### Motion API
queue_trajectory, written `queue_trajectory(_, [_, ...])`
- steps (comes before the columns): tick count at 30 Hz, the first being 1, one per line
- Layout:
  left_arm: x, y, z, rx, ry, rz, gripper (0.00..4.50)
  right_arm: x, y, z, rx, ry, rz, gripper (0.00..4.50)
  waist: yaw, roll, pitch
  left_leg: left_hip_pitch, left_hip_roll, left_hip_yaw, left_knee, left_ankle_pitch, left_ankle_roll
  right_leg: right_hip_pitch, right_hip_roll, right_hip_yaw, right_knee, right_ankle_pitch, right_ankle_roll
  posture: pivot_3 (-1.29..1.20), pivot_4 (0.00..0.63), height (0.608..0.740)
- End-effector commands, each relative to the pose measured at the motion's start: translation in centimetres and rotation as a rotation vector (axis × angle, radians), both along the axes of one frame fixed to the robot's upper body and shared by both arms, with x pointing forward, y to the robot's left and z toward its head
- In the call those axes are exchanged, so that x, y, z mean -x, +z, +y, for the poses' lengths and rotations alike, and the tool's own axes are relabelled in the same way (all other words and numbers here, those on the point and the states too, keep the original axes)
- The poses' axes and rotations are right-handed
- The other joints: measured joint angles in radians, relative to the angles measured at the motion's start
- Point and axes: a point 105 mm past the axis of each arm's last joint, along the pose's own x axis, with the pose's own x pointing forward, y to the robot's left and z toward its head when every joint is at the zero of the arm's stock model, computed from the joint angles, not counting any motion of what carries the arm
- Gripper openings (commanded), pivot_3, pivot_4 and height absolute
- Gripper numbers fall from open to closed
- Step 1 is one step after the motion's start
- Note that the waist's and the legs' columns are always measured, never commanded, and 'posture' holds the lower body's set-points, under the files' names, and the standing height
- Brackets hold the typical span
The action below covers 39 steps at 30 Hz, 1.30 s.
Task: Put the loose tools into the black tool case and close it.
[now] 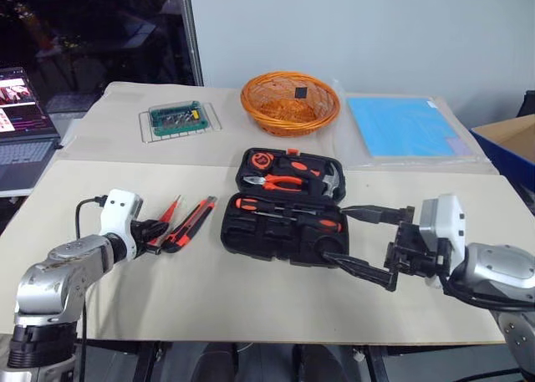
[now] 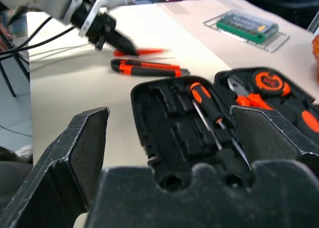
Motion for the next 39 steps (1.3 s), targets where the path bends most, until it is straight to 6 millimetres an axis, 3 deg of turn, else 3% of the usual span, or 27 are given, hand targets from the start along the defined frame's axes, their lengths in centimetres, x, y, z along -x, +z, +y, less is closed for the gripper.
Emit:
queue_trajectory(1, [0.8, 5.0, -4.5, -0.046, -0.417, -0.121, 0.47, 0.5, 1.1, -1.1, -0.017, -0.053, -0.067, 4.5, 0.001, -0.001, 0.0, -0.002, 0.0, 0.0, 0.0, 0.0, 0.0, -0.002, 0.0, 0.0, 0.0, 0.001, 0.0, 0.0, 0.15, 0.74])
queue_trajectory(3, [1.3, 4.9, -7.4, -0.163, -0.666, -0.129, 0.47, 1.0, 0.9, -1.8, -0.008, -0.086, -0.061, 4.5, 0.005, 0.001, -0.001, -0.003, -0.001, 0.001, 0.001, 0.0, 0.0, -0.001, 0.0, 0.001, -0.001, 0.001, 0.002, 0.0, 0.15, 0.74])
queue_trajectory(8, [-0.9, 4.2, -13.4, -0.267, -0.94, -0.132, 0.47, 2.2, 0.6, -2.8, 0.016, -0.148, -0.055, 4.5, 0.012, 0.003, -0.002, -0.003, -0.004, 0.003, 0.002, 0.0, 0.002, 0.0, 0.0, 0.005, -0.002, 0.004, 0.011, 0.0, 0.15, 0.74])
queue_trajectory(13, [-3.3, 1.7, -15.6, -0.425, -1.019, -0.097, 0.47, 3.3, 0.7, -2.7, 0.03, -0.175, -0.05, 4.5, -0.011, 0.003, -0.002, -0.005, -0.003, 0.002, 0.004, 0.0, 0.002, -0.001, 0.002, 0.007, -0.001, 0.002, 0.015, 0.0, 0.15, 0.74])
queue_trajectory(21, [-4.0, -1.4, -14.7, -0.549, -1.069, -0.021, 0.47, 4.1, 0.4, -2.4, 0.033, -0.206, -0.04, 4.5, -0.019, 0.003, -0.002, -0.005, -0.002, 0.001, 0.005, -0.001, 0.003, -0.001, 0.003, 0.007, 0.001, 0.002, 0.015, 0.0, 0.15, 0.74])
queue_trajectory(39, [-4.5, -2.5, -13.0, -0.656, -1.088, -0.013, 0.47, 4.2, 0.1, -2.5, 0.045, -0.204, -0.033, 4.5, -0.017, 0.004, -0.004, -0.002, -0.002, 0.001, 0.006, -0.001, 0.003, 0.001, 0.003, 0.006, 0.002, 0.002, 0.015, 0.0, 0.15, 0.74])
